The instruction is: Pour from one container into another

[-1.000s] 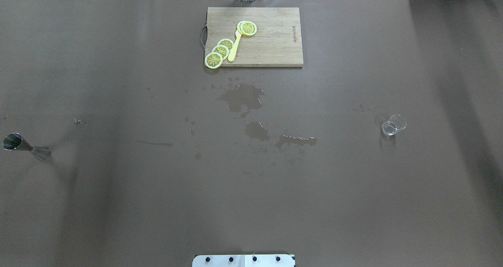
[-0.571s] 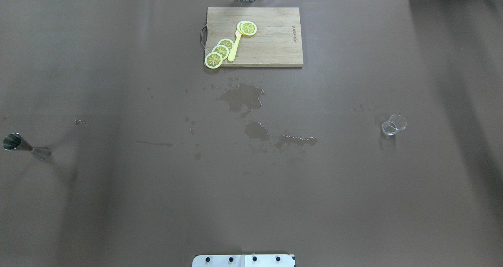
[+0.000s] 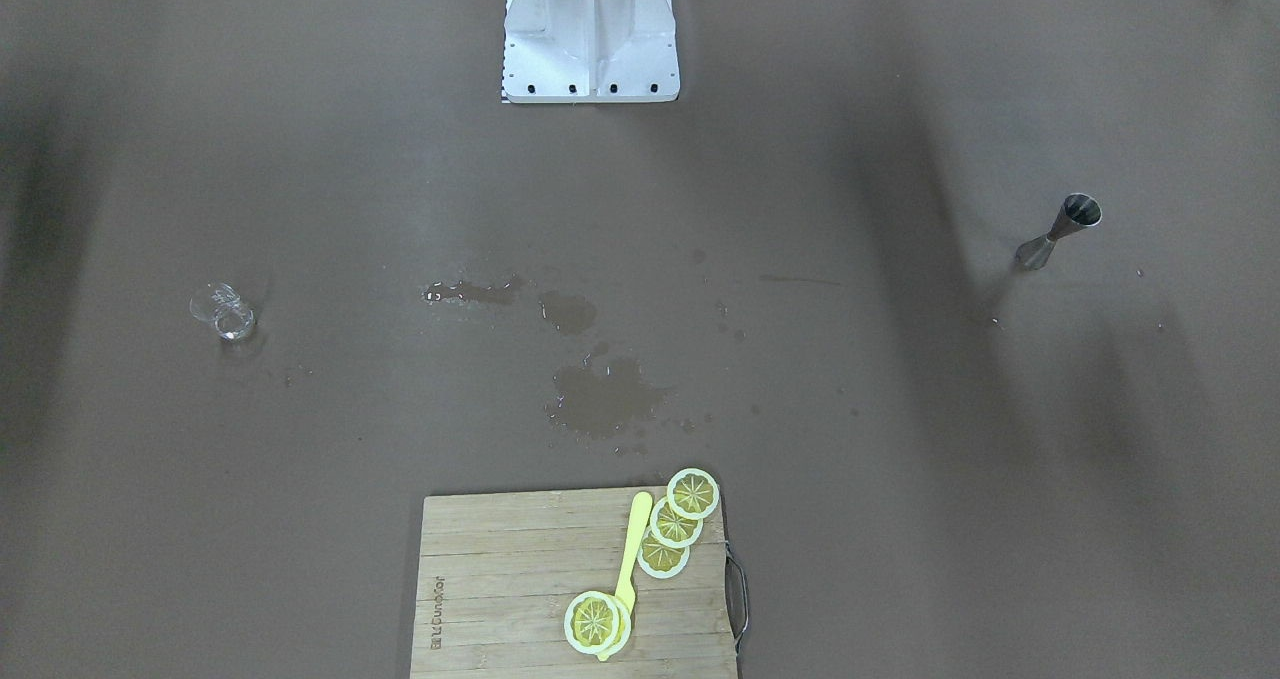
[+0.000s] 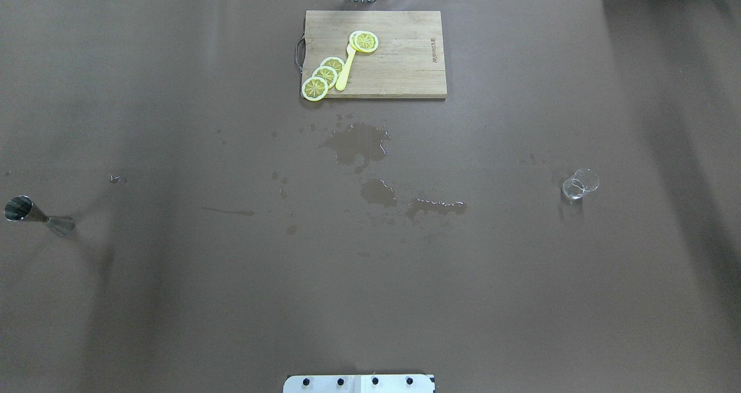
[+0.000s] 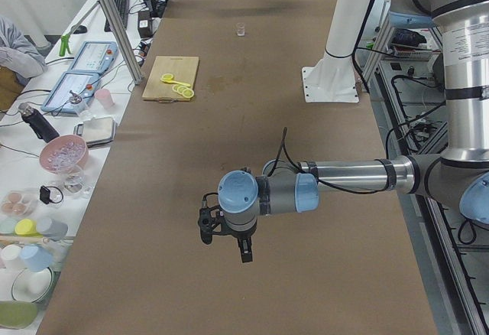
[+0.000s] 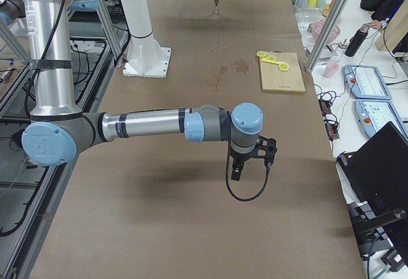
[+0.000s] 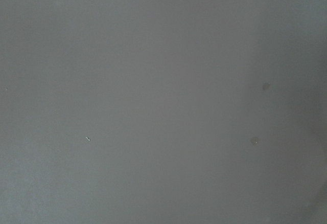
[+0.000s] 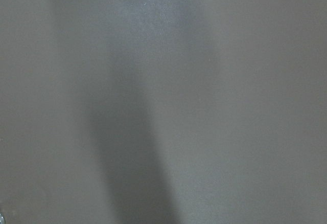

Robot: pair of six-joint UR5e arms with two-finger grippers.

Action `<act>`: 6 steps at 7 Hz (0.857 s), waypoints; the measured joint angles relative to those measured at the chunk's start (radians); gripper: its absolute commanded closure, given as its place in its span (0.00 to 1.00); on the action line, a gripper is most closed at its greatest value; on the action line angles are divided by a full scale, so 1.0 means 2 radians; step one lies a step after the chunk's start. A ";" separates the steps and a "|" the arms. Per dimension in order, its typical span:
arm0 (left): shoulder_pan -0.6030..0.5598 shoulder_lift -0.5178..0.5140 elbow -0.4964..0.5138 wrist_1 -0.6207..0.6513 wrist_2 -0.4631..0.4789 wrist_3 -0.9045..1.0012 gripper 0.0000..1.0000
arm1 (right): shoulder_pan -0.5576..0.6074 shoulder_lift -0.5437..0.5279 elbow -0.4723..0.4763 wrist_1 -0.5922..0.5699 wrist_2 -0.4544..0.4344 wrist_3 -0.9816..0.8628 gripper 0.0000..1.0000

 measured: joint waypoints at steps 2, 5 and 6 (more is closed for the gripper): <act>0.001 0.000 0.001 0.000 -0.001 0.000 0.01 | 0.000 -0.001 0.000 0.000 0.008 0.000 0.00; 0.001 0.000 0.002 0.000 0.000 0.000 0.01 | 0.000 -0.001 0.002 0.000 0.011 -0.001 0.00; 0.001 0.000 0.002 0.000 0.000 0.000 0.01 | 0.000 -0.001 0.003 0.000 0.011 -0.001 0.00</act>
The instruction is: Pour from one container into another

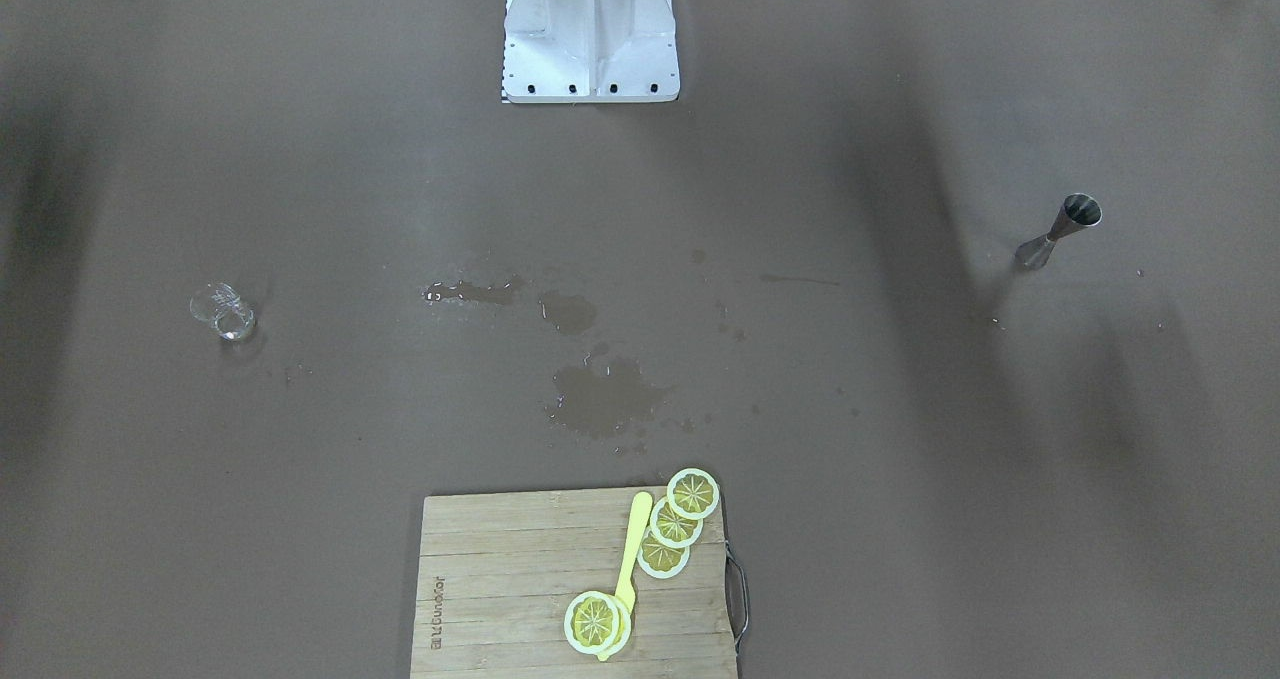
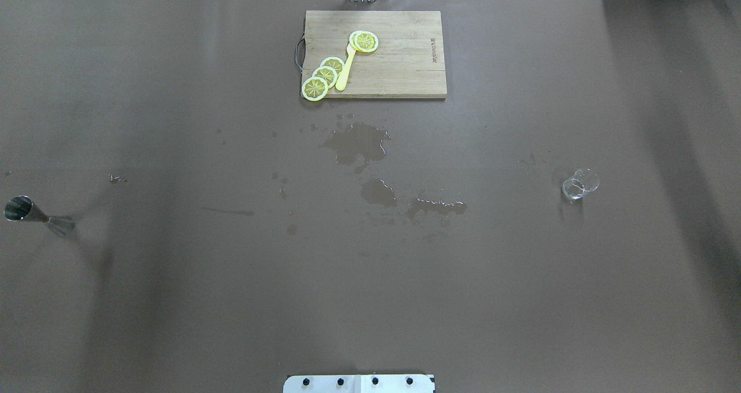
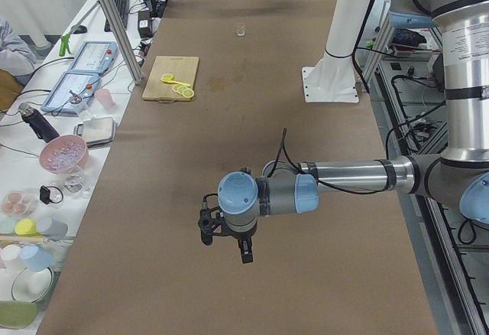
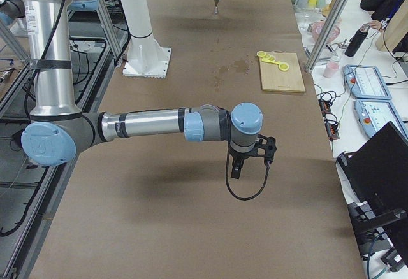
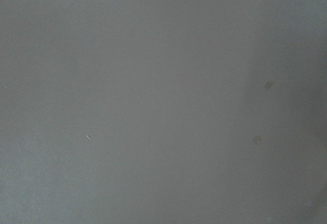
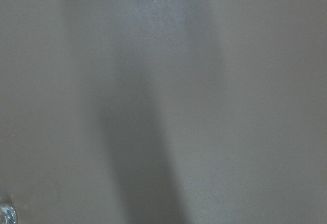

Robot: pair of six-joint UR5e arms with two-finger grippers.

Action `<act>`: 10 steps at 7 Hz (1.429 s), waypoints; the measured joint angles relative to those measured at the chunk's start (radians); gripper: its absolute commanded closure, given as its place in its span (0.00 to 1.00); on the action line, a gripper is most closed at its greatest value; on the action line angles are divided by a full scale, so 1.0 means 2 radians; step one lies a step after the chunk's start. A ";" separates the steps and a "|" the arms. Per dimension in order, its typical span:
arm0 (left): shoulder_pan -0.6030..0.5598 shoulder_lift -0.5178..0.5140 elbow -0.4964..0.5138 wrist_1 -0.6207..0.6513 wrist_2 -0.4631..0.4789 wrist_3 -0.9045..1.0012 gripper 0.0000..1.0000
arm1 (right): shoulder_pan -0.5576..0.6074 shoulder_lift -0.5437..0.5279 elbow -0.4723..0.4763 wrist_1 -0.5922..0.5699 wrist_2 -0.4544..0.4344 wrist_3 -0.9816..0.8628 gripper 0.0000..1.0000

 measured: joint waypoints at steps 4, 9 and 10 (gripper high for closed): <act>0.000 0.000 0.000 0.000 0.000 0.000 0.01 | 0.000 -0.001 0.004 0.000 0.001 0.000 0.00; 0.000 0.000 0.000 0.000 0.000 0.000 0.01 | 0.000 0.000 0.000 0.018 0.002 0.001 0.00; 0.000 0.000 0.001 0.000 0.000 0.000 0.01 | -0.002 -0.003 -0.003 0.031 0.007 0.002 0.00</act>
